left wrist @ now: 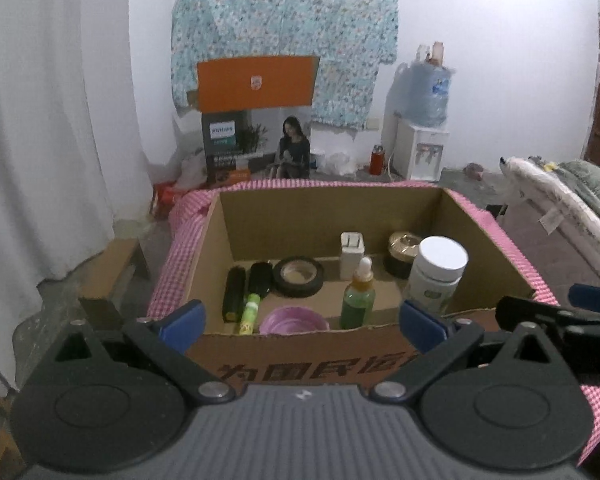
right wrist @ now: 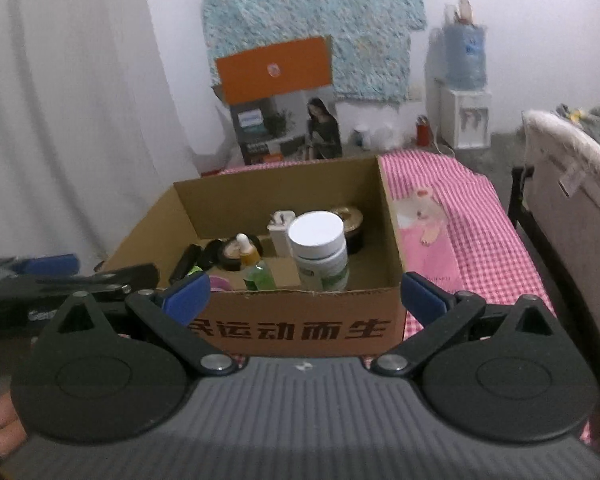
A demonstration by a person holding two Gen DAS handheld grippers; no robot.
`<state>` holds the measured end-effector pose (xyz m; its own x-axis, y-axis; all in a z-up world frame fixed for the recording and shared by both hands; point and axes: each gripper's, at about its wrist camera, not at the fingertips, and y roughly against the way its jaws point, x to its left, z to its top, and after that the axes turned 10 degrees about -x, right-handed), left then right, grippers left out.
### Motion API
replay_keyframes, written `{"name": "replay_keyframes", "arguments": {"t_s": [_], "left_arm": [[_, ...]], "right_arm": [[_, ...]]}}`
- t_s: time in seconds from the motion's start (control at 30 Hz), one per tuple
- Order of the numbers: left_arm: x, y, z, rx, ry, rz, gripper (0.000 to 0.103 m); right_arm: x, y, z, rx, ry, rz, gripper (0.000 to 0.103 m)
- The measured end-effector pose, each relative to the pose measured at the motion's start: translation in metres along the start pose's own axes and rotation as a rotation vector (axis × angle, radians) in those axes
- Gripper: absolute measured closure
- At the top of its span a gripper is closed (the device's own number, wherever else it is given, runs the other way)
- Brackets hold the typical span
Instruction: Organize rigid objects
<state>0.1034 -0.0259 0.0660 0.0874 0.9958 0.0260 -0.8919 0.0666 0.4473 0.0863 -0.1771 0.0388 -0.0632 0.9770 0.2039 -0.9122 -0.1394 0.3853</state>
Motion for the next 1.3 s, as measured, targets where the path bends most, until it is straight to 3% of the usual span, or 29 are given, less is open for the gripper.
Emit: {"name": "replay_keyframes", "arguments": {"t_s": [0.47,1.3], "left_arm": [[0.007,-0.026,-0.009,0.084,-0.009,0.03,0.0],[0.004,-0.027,-0.007,0.076,-0.018,0.052,0.0]], "right_arm": [[0.004,-0.053,-0.006,0.085,0.041,-0.028,0.001],[0.004,-0.048,-0.007,0.076,0.063,-0.036,0.001]]}}
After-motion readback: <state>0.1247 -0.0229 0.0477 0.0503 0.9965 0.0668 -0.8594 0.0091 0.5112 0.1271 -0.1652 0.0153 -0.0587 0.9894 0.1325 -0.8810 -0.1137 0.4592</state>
